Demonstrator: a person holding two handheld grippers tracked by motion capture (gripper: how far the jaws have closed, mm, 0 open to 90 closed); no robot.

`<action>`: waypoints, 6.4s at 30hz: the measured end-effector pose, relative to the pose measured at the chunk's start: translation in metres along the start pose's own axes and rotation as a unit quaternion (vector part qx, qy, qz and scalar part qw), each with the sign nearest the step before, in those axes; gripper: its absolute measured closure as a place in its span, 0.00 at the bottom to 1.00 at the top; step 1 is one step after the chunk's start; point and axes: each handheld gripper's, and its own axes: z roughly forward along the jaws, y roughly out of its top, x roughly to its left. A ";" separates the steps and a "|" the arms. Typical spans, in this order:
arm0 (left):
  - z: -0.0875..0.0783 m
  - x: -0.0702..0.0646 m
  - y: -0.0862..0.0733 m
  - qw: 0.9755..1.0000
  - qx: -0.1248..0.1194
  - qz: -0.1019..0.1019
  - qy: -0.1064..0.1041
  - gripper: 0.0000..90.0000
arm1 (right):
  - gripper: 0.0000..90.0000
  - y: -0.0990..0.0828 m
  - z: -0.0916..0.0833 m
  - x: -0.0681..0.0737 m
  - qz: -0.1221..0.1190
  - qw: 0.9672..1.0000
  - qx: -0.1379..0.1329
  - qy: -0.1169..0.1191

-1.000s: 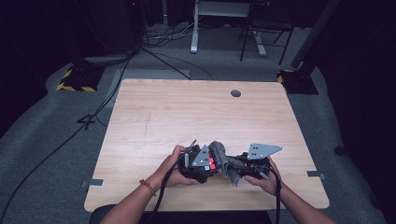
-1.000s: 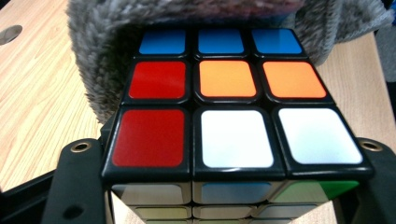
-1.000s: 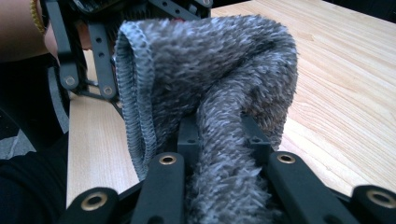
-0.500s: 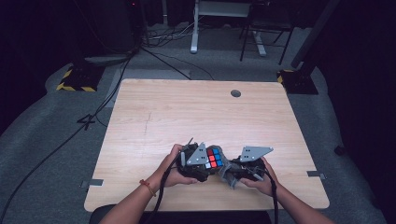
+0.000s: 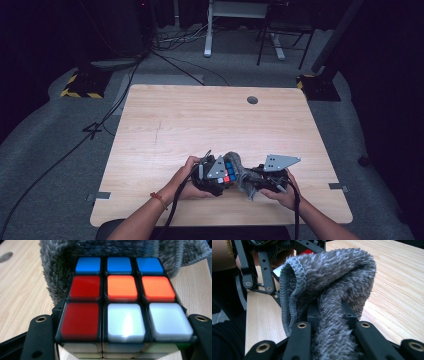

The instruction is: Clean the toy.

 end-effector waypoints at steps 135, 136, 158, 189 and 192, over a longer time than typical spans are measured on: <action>-0.024 -0.003 0.006 0.996 -0.091 -0.008 0.004 0.37 | 0.83 -0.011 0.020 -0.002 0.006 0.997 0.078 0.001; -0.024 -0.002 0.005 0.996 -0.089 -0.010 0.007 0.37 | 0.83 -0.009 0.018 -0.001 0.004 0.997 0.073 -0.003; -0.007 -0.003 0.005 1.000 -0.014 0.002 0.012 0.37 | 0.83 0.012 -0.003 0.015 -0.041 0.999 0.004 -0.025; -0.015 0.004 0.003 0.998 -0.053 -0.012 0.022 0.33 | 0.84 -0.008 -0.002 -0.015 0.078 0.995 -0.042 0.054; -0.015 0.004 0.002 0.999 -0.050 -0.014 0.017 0.34 | 0.84 -0.005 -0.001 -0.010 0.059 0.997 -0.035 0.042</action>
